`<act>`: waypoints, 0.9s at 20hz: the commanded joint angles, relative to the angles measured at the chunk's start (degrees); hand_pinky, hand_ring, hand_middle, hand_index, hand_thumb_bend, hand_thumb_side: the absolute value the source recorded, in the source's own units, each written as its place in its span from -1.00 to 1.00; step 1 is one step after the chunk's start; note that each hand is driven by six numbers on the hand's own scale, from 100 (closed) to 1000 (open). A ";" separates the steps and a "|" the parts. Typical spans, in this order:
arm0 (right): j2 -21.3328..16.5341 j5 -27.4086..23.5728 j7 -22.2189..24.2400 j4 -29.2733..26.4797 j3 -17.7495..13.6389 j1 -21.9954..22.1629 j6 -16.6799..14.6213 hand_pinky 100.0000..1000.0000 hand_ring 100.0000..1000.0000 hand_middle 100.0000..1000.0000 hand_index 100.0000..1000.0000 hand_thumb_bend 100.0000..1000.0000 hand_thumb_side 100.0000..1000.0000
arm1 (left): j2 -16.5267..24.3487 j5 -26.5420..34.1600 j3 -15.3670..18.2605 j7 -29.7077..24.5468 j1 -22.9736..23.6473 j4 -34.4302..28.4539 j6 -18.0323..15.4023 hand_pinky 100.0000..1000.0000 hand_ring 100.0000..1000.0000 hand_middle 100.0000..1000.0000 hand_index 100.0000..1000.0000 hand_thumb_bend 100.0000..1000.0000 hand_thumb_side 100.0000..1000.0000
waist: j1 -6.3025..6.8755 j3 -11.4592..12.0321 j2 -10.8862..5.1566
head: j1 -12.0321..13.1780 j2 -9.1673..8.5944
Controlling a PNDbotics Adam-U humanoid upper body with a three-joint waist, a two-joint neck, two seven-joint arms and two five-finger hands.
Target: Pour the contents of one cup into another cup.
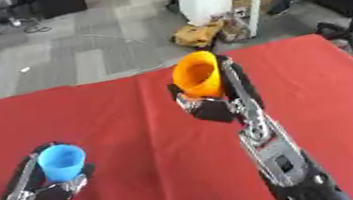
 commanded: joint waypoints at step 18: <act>3.44 20.35 13.81 8.36 9.09 -14.00 -8.87 0.02 -0.72 -0.76 -0.16 -0.38 -1.00 | -1.59 0.78 -3.24 -6.02 1.13 -2.59 -2.35 -0.44 -0.88 -0.82 -0.20 -0.17 -1.00 | -1.17 1.74 -2.28 | -0.90 -0.23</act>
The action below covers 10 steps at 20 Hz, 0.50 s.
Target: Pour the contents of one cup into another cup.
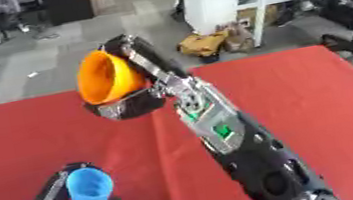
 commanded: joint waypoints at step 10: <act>2.14 10.62 1.21 3.35 0.34 -2.37 -3.96 0.02 -0.71 -0.75 -0.17 -0.39 -1.00 | 0.19 1.66 1.01 0.05 -0.34 -2.49 0.36 -0.44 -0.88 -0.82 -0.20 -0.14 -1.00 | -0.20 0.70 -1.19 | -0.41 -0.11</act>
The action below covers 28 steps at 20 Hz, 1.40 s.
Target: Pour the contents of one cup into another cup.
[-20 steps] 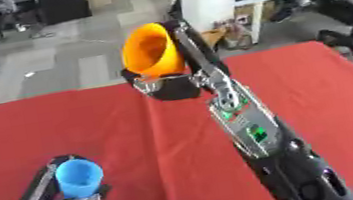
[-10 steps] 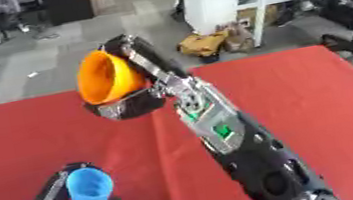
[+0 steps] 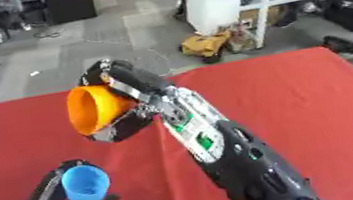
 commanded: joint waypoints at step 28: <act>1.63 18.43 -0.44 -1.25 1.07 -2.25 -4.83 0.02 -0.66 -0.70 -0.20 -0.40 -1.00 | -0.05 2.17 1.53 -0.08 -1.18 -2.35 -0.57 -0.45 -0.89 -0.82 -0.22 -0.08 -1.00 | -0.12 0.43 -1.31 | -0.29 0.06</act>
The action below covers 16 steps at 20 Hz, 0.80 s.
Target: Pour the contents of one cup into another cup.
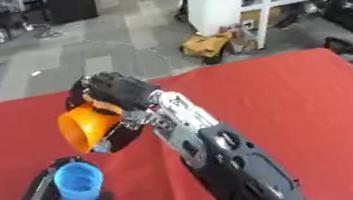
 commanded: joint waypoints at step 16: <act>0.41 8.29 -0.17 -1.98 0.67 -1.86 -2.34 0.04 -0.62 -0.66 -0.34 -0.42 -1.00 | -0.30 0.49 0.69 0.09 -1.45 -0.88 -0.05 -0.46 -0.89 -0.82 -0.22 -0.08 -1.00 | 0.00 0.21 -1.21 | -0.20 0.13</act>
